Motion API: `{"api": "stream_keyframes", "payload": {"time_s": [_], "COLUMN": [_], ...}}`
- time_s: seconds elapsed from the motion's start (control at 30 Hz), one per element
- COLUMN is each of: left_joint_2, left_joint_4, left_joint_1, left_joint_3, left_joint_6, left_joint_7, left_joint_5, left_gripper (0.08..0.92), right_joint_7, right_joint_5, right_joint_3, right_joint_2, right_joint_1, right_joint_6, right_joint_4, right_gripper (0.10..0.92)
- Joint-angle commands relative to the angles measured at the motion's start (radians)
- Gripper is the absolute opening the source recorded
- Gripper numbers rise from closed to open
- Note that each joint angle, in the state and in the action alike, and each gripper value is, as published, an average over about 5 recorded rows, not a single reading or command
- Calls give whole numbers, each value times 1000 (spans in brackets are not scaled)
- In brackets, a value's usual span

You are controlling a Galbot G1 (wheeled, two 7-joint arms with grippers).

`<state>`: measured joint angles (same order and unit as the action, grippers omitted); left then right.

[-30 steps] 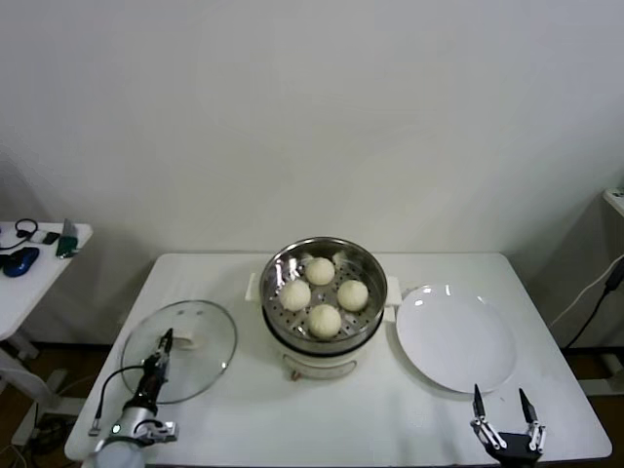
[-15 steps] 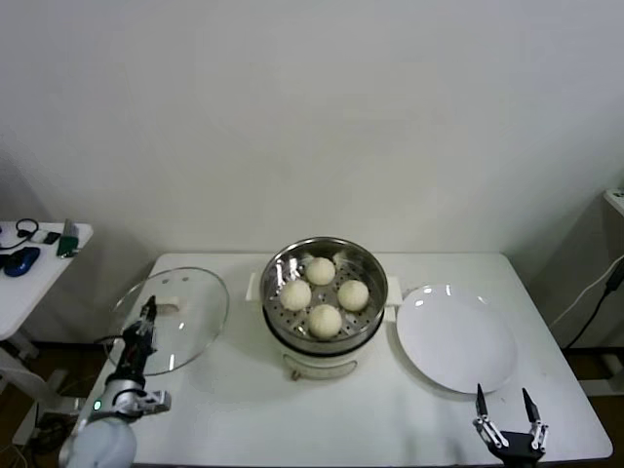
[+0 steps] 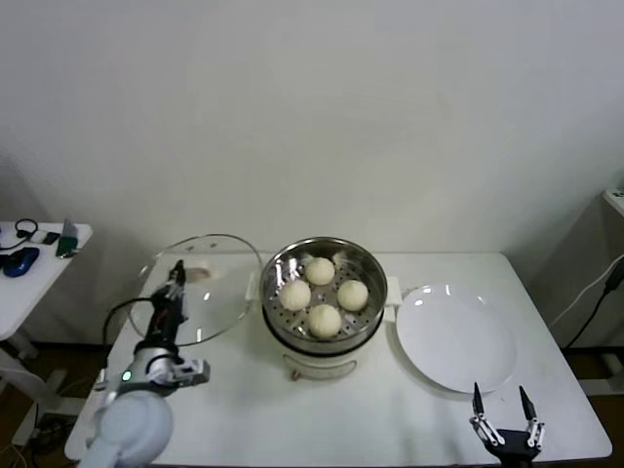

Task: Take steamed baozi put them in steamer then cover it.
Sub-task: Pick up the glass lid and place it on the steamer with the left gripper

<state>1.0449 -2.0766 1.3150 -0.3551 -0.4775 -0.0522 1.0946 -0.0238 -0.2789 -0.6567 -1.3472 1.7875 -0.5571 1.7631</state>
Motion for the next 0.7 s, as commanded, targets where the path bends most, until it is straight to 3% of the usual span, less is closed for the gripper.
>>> {"api": "stream_keyframes", "payload": {"time_s": [0.03, 0.37, 0.7], "left_joint_2": [140, 317, 462], "left_joint_4": [-97, 40, 152], "left_joint_1": [-170, -300, -311], "left_joint_3": [344, 485, 552], "left_joint_6": [-226, -247, -235], "left_joint_7": [-232, -281, -286], "left_joint_5": [261, 386, 510], "left_gripper": [131, 131, 131], "right_joint_7": [-1, -2, -10], "right_joint_5": [16, 25, 20], "right_joint_3": [4, 11, 0], "right_joint_2": [-4, -8, -5], "right_joint_1": [-19, -33, -31], "right_joint_6": [-4, -9, -22], "right_joint_4": [-8, -26, -42], "right_gripper": [823, 823, 823]}}
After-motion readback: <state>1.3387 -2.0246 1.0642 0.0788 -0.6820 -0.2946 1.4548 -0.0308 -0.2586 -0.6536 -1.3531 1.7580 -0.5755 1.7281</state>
